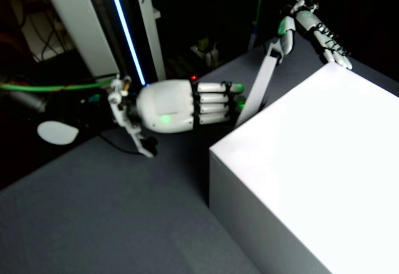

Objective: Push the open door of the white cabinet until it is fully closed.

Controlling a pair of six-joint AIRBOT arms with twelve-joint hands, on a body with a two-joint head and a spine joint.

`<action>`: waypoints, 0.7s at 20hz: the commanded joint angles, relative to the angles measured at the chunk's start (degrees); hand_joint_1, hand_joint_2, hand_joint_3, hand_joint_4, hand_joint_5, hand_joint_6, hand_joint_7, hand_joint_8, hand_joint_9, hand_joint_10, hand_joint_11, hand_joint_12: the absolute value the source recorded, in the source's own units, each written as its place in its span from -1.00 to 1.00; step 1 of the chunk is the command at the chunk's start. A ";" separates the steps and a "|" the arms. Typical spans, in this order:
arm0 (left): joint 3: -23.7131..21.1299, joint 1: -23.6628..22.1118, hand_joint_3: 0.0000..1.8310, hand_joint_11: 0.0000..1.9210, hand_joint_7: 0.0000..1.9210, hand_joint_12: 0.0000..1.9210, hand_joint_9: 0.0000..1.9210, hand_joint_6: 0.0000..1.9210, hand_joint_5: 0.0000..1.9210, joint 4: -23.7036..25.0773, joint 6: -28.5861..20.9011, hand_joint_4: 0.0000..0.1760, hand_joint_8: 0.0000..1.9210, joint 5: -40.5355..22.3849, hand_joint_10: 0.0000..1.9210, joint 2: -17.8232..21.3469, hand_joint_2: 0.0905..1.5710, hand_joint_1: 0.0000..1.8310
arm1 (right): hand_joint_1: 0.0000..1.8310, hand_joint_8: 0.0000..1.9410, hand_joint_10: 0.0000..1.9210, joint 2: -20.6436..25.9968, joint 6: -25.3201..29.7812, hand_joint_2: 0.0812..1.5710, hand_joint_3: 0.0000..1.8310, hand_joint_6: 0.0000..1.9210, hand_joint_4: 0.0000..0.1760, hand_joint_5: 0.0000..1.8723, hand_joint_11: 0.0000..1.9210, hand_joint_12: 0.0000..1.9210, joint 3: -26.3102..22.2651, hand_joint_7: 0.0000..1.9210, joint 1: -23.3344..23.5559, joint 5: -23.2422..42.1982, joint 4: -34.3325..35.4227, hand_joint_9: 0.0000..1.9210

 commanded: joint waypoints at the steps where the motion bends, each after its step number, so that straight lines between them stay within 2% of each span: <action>1: 0.06 -0.16 -1.00 -1.00 -1.00 -1.00 -1.00 -1.00 -0.93 -1.11 -0.13 -1.00 -1.00 -7.56 -1.00 0.25 0.85 -0.88 | -0.44 -1.00 -0.97 -0.29 0.21 0.64 -1.00 -1.00 -1.00 -0.87 -1.00 -0.43 0.30 -0.87 0.90 5.54 0.83 -0.86; 2: 0.05 -0.16 -1.00 -1.00 -1.00 -1.00 -1.00 -1.00 -0.94 -1.15 -0.12 -1.00 -1.00 -7.66 -1.00 0.23 0.83 -0.90 | -0.66 -1.00 -1.00 -1.05 0.11 0.69 -0.99 -1.00 -1.00 -0.91 -1.00 -0.53 1.08 -0.91 1.32 4.42 1.42 -0.90; 3: 0.04 -0.16 -1.00 -1.00 -1.00 -1.00 -1.00 -1.00 -0.94 -1.15 -0.12 -1.00 -1.00 -7.70 -1.00 0.23 0.83 -0.90 | -0.66 -1.00 -1.00 -1.30 -0.10 0.69 -0.99 -1.00 -1.00 -0.91 -1.00 -0.53 1.31 -0.91 1.40 4.11 1.84 -0.90; 5: 0.08 -0.16 -1.00 -1.00 -1.00 -1.00 -1.00 -1.00 -0.94 -1.15 -0.12 -1.00 -1.00 -7.67 -1.00 0.25 0.83 -0.87 | -0.83 -1.00 -1.00 -1.81 -0.76 0.71 -1.00 -1.00 -1.00 -0.92 -1.00 -0.52 1.80 -0.94 1.55 3.61 2.91 -0.92; 7: 0.09 -0.16 -1.00 -1.00 -1.00 -1.00 -1.00 -1.00 -0.94 -1.15 -0.11 -1.00 -1.00 -7.69 -1.00 0.24 0.83 -0.85 | -0.83 -0.99 -0.99 -2.20 -1.75 0.70 -1.00 -1.00 -1.00 -0.94 -1.00 -0.29 2.16 -0.96 1.91 2.62 3.94 -0.89; 9: 0.08 -0.16 -1.00 -1.00 -1.00 -1.00 -1.00 -1.00 -0.94 -1.15 -0.10 -1.00 -1.00 -7.69 -1.00 0.17 0.84 -0.85 | -0.89 -1.00 -0.99 -2.63 -3.01 0.69 -1.00 -1.00 -1.00 -1.00 -1.00 -0.81 2.42 -1.00 2.00 1.97 5.58 -0.98; 10: 0.07 -0.16 -1.00 -1.00 -1.00 -1.00 -1.00 -1.00 -0.94 -1.15 -0.10 -1.00 -1.00 -7.72 -1.00 0.13 0.84 -0.85 | -0.92 -1.00 -1.00 -2.80 -3.47 0.68 -1.00 -1.00 -1.00 -1.00 -1.00 -0.96 2.56 -1.00 2.00 1.72 6.17 -1.00; 11: 0.06 -0.16 -1.00 -1.00 -1.00 -1.00 -1.00 -1.00 -0.93 -1.15 -0.10 -1.00 -1.00 -7.72 -1.00 0.09 0.85 -0.83 | -0.84 -1.00 -1.00 -3.01 -3.73 0.64 -1.00 -1.00 -1.00 -1.00 -1.00 -1.00 2.75 -1.00 2.00 1.36 6.53 -1.00; 14: 0.04 -0.15 -1.00 -1.00 -1.00 -1.00 -1.00 -1.00 -0.93 -1.18 -0.11 -1.00 -1.00 -7.87 -1.00 0.07 0.85 -0.83 | -0.89 -1.00 -1.00 -3.03 -3.77 0.65 -1.00 -1.00 -1.00 -1.00 -1.00 -1.00 2.77 -1.00 2.00 1.26 6.65 -1.00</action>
